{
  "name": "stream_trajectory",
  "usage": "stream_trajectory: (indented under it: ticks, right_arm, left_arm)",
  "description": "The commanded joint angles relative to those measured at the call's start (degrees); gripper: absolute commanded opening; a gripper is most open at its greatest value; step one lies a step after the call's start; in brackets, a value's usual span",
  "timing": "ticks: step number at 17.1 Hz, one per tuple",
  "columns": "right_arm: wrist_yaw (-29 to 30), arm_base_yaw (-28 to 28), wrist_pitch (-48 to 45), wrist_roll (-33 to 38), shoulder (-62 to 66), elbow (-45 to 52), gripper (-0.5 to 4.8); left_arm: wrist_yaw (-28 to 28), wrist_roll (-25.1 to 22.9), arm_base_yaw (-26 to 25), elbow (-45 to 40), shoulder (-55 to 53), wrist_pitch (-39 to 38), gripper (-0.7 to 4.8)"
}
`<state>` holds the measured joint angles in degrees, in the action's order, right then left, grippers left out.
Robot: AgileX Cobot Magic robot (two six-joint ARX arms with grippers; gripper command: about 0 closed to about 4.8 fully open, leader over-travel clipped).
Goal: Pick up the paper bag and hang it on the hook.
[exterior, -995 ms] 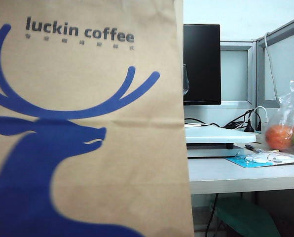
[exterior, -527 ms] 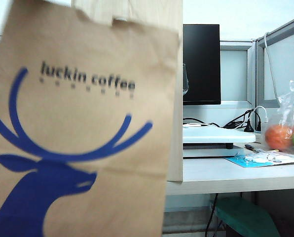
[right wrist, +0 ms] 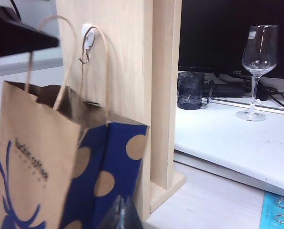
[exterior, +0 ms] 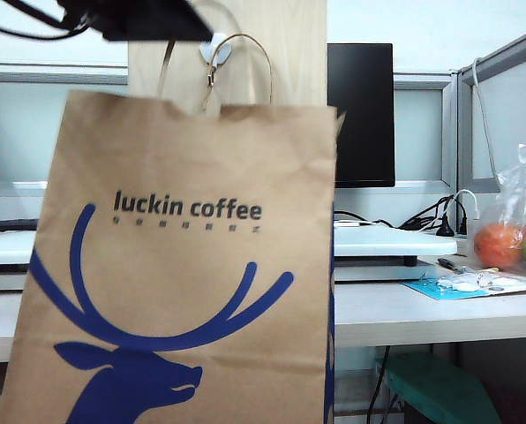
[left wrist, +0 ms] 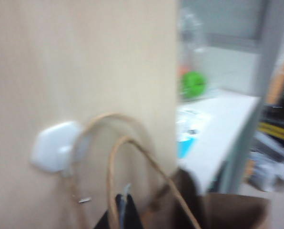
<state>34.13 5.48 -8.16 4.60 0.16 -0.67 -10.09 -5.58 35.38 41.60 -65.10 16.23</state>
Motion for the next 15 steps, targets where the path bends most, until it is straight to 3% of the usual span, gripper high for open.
stream_trajectory:
  ticks: [1,2,15]
  right_arm:
    - [0.1,0.0,-0.7,-0.2,0.0,0.4,0.00]
    - [0.1,0.0,-0.7,-0.1,0.0,0.4,0.00]
    - [0.1,0.0,-0.7,-0.2,0.0,0.4,0.00]
  left_arm:
    - [5.9,-1.3,-0.2,0.2,-0.1,1.8,-0.06]
    - [7.6,-1.4,-0.2,0.2,-0.2,1.3,-0.06]
    - [4.4,0.2,-4.2,0.2,-8.4,-1.4,-0.06]
